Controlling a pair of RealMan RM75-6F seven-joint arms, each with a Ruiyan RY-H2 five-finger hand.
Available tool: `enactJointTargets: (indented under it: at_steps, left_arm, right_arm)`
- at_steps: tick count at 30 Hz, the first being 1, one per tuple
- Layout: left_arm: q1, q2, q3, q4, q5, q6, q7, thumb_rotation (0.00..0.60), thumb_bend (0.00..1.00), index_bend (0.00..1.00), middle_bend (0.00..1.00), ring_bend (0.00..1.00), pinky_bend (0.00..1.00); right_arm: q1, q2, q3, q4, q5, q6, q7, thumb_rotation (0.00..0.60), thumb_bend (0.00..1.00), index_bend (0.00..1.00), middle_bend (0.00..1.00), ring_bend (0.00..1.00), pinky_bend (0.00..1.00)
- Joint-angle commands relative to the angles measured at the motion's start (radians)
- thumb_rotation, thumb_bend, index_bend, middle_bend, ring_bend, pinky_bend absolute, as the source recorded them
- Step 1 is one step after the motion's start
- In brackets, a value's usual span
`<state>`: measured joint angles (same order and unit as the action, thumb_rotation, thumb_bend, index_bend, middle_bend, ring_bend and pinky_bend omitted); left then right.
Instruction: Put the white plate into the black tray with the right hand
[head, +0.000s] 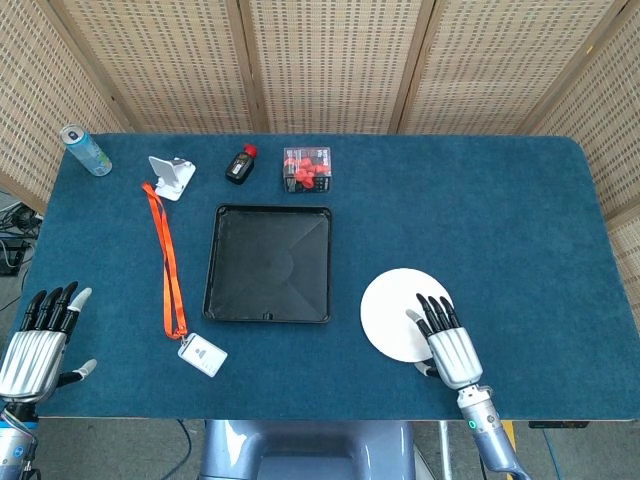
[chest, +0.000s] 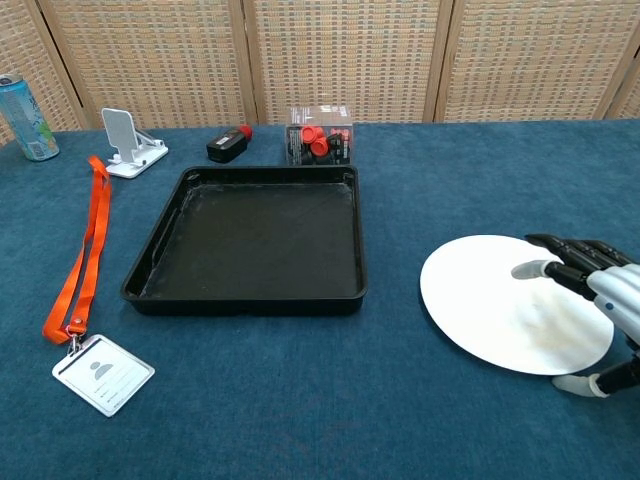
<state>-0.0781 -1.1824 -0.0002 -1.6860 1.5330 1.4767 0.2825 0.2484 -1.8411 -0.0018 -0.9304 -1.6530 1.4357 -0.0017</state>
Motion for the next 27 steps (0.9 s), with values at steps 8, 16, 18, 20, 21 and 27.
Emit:
enactJointTargets:
  at_steps: [8, 16, 18, 20, 21, 27]
  left_arm:
    - [0.001, 0.001, 0.002, -0.001, 0.000, 0.001, -0.001, 0.600, 0.02, 0.00, 0.00, 0.00, 0.00]
    - [0.003, 0.001, 0.003, 0.001, -0.004, 0.001, -0.004, 0.600, 0.02, 0.00, 0.00, 0.00, 0.00]
    - [0.004, 0.001, 0.004, 0.002, -0.003, 0.002, -0.003, 0.600, 0.02, 0.00, 0.00, 0.00, 0.00]
    - [0.005, 0.001, 0.005, 0.003, -0.003, 0.003, -0.004, 0.600, 0.02, 0.00, 0.00, 0.00, 0.00]
    - [0.006, 0.001, 0.005, 0.003, -0.003, 0.003, -0.005, 0.600, 0.02, 0.00, 0.00, 0.00, 0.00]
    - [0.006, 0.002, 0.004, 0.004, -0.003, 0.004, -0.009, 0.600, 0.02, 0.00, 0.00, 0.00, 0.00]
  right_arm:
    - [0.013, -0.042, 0.003, 0.055, -0.011, 0.031, 0.041, 0.600, 0.52, 0.31, 0.03, 0.00, 0.02]
    - [0.024, -0.063, 0.005, 0.085, -0.008, 0.031, 0.058, 0.600, 0.53, 0.38, 0.06, 0.00, 0.04]
    - [0.026, -0.070, 0.008, 0.094, -0.008, 0.038, 0.062, 0.600, 0.52, 0.43, 0.10, 0.00, 0.05]
    - [0.028, -0.076, 0.010, 0.103, -0.010, 0.049, 0.068, 0.600, 0.50, 0.48, 0.13, 0.01, 0.07]
    - [0.028, -0.079, 0.011, 0.108, -0.011, 0.054, 0.070, 0.600, 0.49, 0.51, 0.15, 0.02, 0.07]
    - [0.030, -0.088, 0.015, 0.127, -0.009, 0.071, 0.084, 0.600, 0.46, 0.58, 0.23, 0.05, 0.09]
